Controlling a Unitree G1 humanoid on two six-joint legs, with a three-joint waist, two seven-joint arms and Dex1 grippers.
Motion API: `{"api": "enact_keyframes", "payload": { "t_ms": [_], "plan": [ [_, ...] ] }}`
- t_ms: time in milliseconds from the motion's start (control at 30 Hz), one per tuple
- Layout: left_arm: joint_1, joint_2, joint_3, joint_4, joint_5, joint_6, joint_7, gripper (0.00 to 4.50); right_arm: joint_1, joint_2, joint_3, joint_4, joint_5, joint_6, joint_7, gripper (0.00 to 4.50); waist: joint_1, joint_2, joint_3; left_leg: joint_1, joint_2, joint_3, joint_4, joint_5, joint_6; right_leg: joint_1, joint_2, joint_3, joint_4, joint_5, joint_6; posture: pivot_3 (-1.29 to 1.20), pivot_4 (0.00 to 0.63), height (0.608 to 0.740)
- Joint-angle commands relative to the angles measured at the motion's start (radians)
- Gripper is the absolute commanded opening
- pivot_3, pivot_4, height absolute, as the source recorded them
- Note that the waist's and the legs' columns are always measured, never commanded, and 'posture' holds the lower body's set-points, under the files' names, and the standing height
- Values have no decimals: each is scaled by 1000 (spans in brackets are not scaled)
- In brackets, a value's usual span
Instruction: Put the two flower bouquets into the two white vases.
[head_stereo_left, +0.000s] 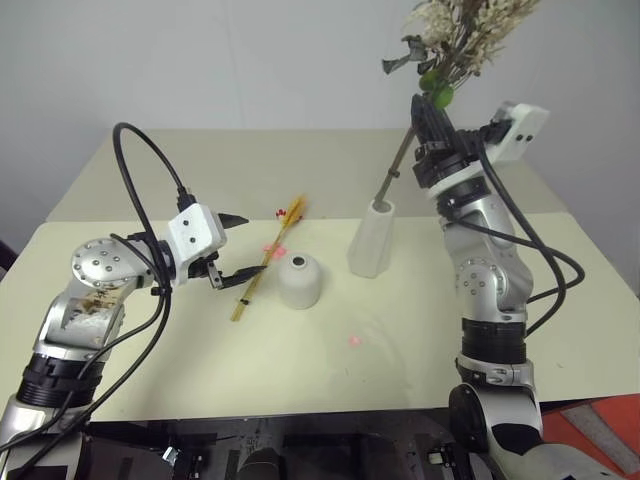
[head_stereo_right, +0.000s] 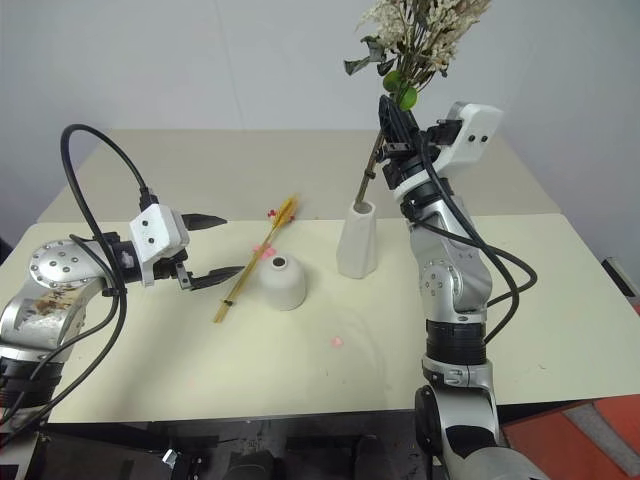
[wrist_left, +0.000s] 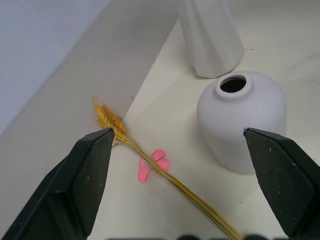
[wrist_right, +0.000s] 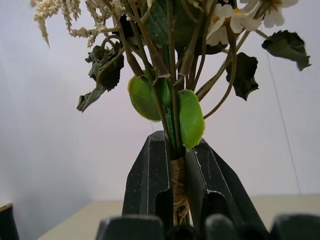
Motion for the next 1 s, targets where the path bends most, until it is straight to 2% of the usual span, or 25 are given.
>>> {"api": "enact_keyframes", "payload": {
  "t_ms": [33,633,1000],
  "plan": [
    [-4,15,31,-28,-7,0,7,4500,-5,-6,-4,-11,-11,-26,14,178,0,0,0,0,0,0,0,0,0,0,0,0,0,0,0,0,150,740],
    [-7,11,26,-29,-6,-6,10,4500,39,2,4,-39,-32,-16,19,178,-1,0,0,0,0,0,0,0,0,0,0,0,0,0,0,0,150,740],
    [-31,-1,12,-10,-3,-12,8,4500,45,9,36,9,-74,-53,59,178,-1,0,0,0,0,0,0,0,0,0,0,0,0,0,0,0,150,740]
  ]
}}
